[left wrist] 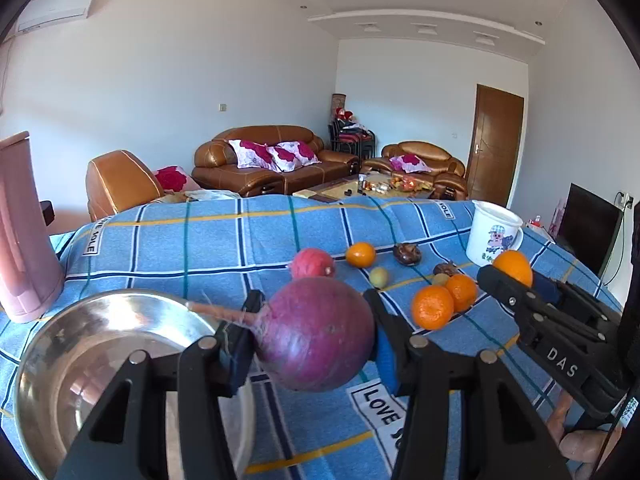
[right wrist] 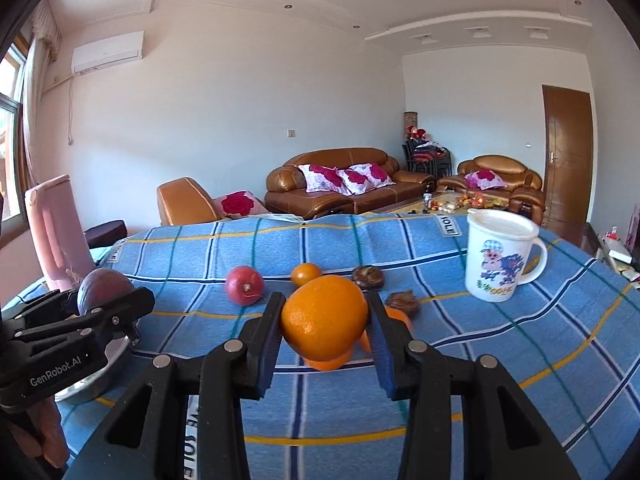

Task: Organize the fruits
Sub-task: 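Carry onion and orange over the steel bowl and open both tools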

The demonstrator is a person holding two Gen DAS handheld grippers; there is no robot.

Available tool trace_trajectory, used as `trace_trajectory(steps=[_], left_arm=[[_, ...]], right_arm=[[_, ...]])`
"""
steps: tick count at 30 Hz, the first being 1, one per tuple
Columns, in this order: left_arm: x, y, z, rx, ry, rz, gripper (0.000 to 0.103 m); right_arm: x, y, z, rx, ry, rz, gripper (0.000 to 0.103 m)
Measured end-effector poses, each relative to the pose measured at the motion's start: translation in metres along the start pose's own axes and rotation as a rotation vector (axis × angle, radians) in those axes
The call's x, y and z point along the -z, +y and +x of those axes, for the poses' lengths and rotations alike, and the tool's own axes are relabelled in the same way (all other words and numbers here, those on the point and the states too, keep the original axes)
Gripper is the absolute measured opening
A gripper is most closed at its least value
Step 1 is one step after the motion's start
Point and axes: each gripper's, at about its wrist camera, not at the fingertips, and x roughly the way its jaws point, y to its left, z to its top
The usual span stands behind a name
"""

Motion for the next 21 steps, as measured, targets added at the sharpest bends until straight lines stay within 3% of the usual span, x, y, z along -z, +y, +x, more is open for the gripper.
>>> trace_trajectory(steps=[12, 21], left_arm=[[0.015, 0.084, -0.032, -0.212, -0.028, -0.062, 0.052], [0.024, 0.125, -0.033, -0.365, 0.03, -0.112, 0.052]], right_arm=[[0.004, 0.109, 0.02, -0.164, 0.014, -0.052, 0.042], [0.011, 0.164, 0.05, -0.227, 0.101, -0.108, 0.043]])
